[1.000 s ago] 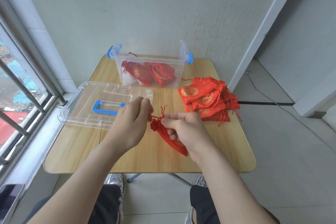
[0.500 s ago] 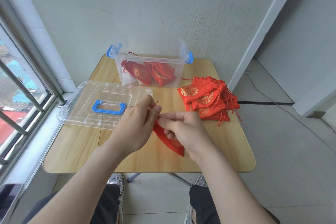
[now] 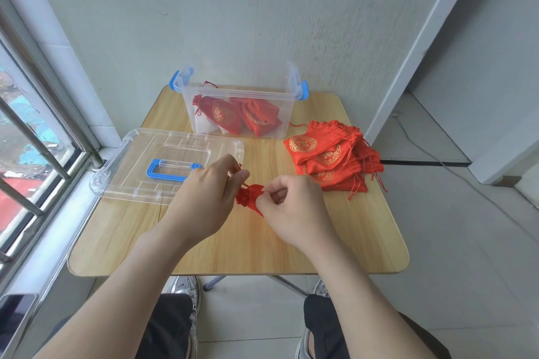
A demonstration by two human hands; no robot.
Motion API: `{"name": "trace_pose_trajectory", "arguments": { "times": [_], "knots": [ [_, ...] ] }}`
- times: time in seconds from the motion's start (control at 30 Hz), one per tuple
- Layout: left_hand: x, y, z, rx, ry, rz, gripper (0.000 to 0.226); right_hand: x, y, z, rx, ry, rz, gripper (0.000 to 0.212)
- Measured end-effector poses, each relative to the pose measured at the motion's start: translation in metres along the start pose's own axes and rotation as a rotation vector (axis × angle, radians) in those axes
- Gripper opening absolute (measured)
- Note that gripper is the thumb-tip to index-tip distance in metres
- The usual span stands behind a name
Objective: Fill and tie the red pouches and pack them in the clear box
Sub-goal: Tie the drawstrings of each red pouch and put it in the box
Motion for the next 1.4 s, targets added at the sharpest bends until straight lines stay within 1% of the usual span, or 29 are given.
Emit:
{"name": "trace_pose_trajectory", "arguments": {
  "times": [0.17, 0.27, 0.37, 0.47, 0.57, 0.7, 0.77, 0.83, 0.9, 0.93, 0.97, 1.03, 1.07, 1.1, 1.17, 1.2, 1.23, 1.27, 1.33, 1.4],
  "knots": [
    [0.004, -0.002, -0.006, 0.039, -0.036, 0.037, 0.023, 0.003, -0.002, -0.003, 0.022, 0.228, 0.065, 0.004],
    [0.003, -0.004, -0.006, 0.043, -0.060, 0.049, 0.020, 0.009, -0.003, -0.007, 0.045, 0.382, 0.104, 0.004],
    [0.005, -0.004, -0.005, 0.051, -0.030, 0.066, 0.007, 0.011, -0.005, -0.009, 0.051, 0.432, 0.121, 0.004],
    [0.007, -0.004, -0.005, 0.066, -0.024, 0.085, 0.007, 0.010, -0.008, -0.008, 0.043, 0.443, 0.120, 0.004],
    [0.009, -0.007, -0.007, 0.051, -0.041, 0.090, 0.011, 0.004, -0.010, -0.004, 0.016, 0.371, 0.078, 0.004],
    [0.012, -0.010, -0.010, 0.081, -0.012, 0.098, 0.026, -0.005, -0.012, -0.003, 0.006, 0.177, 0.045, 0.004],
    [0.012, -0.011, -0.011, 0.116, 0.063, 0.108, 0.023, -0.008, -0.015, 0.001, -0.022, 0.036, -0.002, 0.005],
    [0.007, -0.012, -0.011, 0.173, 0.166, 0.097, 0.020, -0.010, -0.018, 0.008, -0.088, -0.099, -0.040, 0.007],
    [-0.002, -0.014, -0.013, 0.227, 0.259, 0.066, 0.035, -0.009, -0.022, 0.012, -0.148, -0.202, -0.037, 0.009],
    [-0.005, -0.017, -0.014, 0.230, 0.279, 0.055, 0.039, -0.007, -0.026, 0.014, -0.168, -0.243, -0.023, 0.010],
    [-0.006, -0.019, -0.015, 0.215, 0.286, 0.053, 0.037, -0.005, -0.026, 0.015, -0.184, -0.289, -0.012, 0.010],
    [-0.002, -0.028, -0.016, 0.155, 0.273, 0.080, 0.018, -0.001, -0.031, 0.019, -0.217, -0.428, -0.005, 0.009],
    [0.002, -0.032, -0.017, 0.130, 0.271, 0.101, 0.009, 0.000, -0.033, 0.019, -0.214, -0.516, -0.020, 0.008],
    [0.006, -0.037, -0.018, 0.119, 0.286, 0.118, 0.004, 0.002, -0.035, 0.017, -0.189, -0.601, -0.038, 0.009],
    [0.009, -0.044, -0.020, 0.115, 0.358, 0.151, 0.012, 0.005, -0.040, 0.009, -0.110, -0.728, -0.058, 0.026],
    [0.011, -0.047, -0.019, 0.110, 0.396, 0.162, 0.015, 0.004, -0.042, 0.005, -0.081, -0.752, -0.058, 0.039],
    [0.013, -0.051, -0.019, 0.093, 0.422, 0.170, 0.016, 0.002, -0.045, 0.001, -0.066, -0.723, -0.047, 0.051],
    [0.015, -0.054, -0.017, 0.069, 0.429, 0.177, 0.016, 0.001, -0.047, -0.002, -0.069, -0.651, -0.017, 0.058],
    [0.022, -0.060, -0.016, 0.002, 0.406, 0.191, 0.016, 0.005, -0.052, -0.002, -0.134, -0.476, 0.098, 0.057],
    [0.027, -0.065, -0.011, -0.084, 0.379, 0.211, 0.017, 0.018, -0.055, 0.008, -0.260, -0.368, 0.264, 0.047]
  ]
}}
Point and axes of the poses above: each hand's wrist, its own y-axis away from the middle knuckle, its own z-axis out of the back of the hand, x = y × z, the point moved 9 cm from there along -y, towards the middle knuckle, and after that the axes turned 13 degrees about -y, right-handed, at the moved point
